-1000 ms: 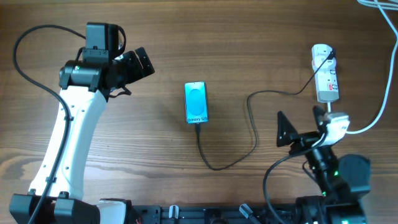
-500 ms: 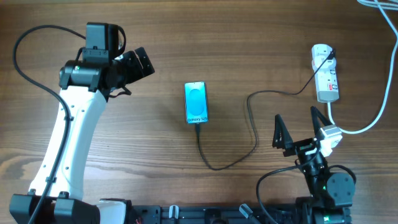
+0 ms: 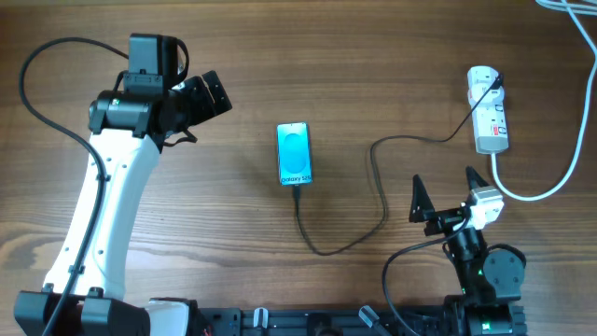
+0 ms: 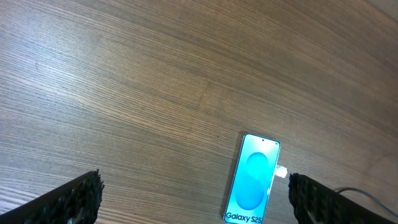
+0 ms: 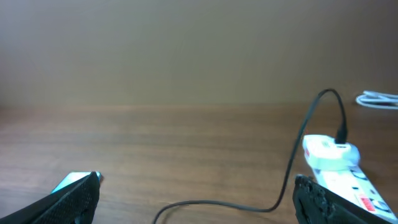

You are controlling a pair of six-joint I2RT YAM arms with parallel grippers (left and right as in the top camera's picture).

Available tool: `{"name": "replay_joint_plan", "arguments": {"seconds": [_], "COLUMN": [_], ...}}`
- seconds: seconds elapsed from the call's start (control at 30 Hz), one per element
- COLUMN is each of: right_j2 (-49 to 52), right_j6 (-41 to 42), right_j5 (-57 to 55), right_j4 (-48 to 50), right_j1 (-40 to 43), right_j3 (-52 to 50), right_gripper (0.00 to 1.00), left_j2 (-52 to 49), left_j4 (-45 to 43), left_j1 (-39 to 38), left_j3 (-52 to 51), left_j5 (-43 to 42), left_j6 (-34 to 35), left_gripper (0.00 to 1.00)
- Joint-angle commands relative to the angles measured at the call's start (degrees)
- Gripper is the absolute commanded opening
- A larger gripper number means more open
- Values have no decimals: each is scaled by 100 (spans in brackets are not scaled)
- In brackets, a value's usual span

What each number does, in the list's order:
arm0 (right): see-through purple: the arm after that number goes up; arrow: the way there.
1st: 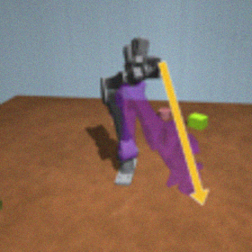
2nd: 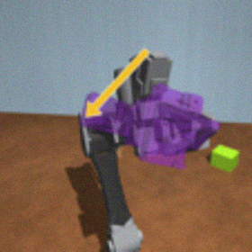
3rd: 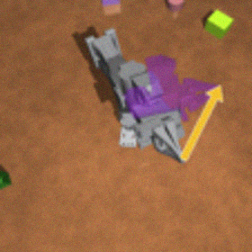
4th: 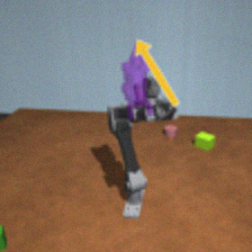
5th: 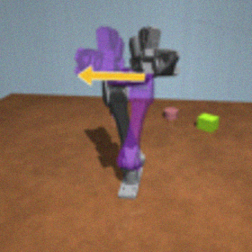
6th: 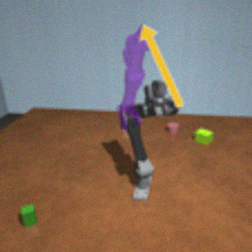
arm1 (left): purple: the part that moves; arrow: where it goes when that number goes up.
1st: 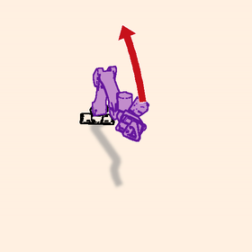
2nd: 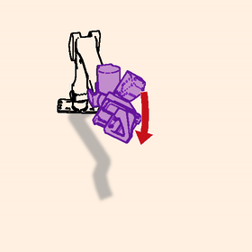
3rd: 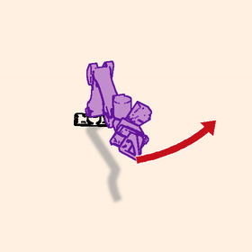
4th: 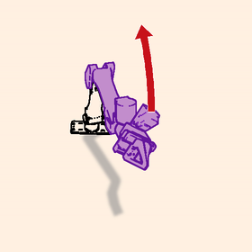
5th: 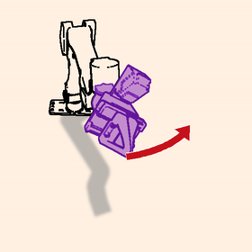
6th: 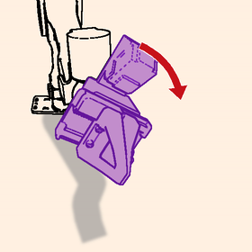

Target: Plug charger to phone and switch on socket

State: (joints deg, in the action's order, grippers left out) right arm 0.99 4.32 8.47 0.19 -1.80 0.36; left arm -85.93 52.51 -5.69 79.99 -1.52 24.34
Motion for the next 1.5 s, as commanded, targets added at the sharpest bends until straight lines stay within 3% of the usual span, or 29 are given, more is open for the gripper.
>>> {"name": "replay_joint_plan", "arguments": {"seconds": [0.0, 0.23, 1.47], "right_j2": [-81, -81, -79], "right_j6": [-461, -758, -568], "right_j5": [-118, -238, -308], "right_j4": [13, -15, -7], "right_j1": [33, 35, 243], "right_j3": [-7, -7, -4], "right_gripper": [100, 100, 100], "left_j2": [-13, -13, -13], "left_j4": [-15, -15, -17], "left_j1": [24, 24, 24], "left_j3": [7, 7, 7], "left_j5": [57, 57, 57], "left_j6": [35, 35, 35], "left_gripper": [100, 100, 100]}}
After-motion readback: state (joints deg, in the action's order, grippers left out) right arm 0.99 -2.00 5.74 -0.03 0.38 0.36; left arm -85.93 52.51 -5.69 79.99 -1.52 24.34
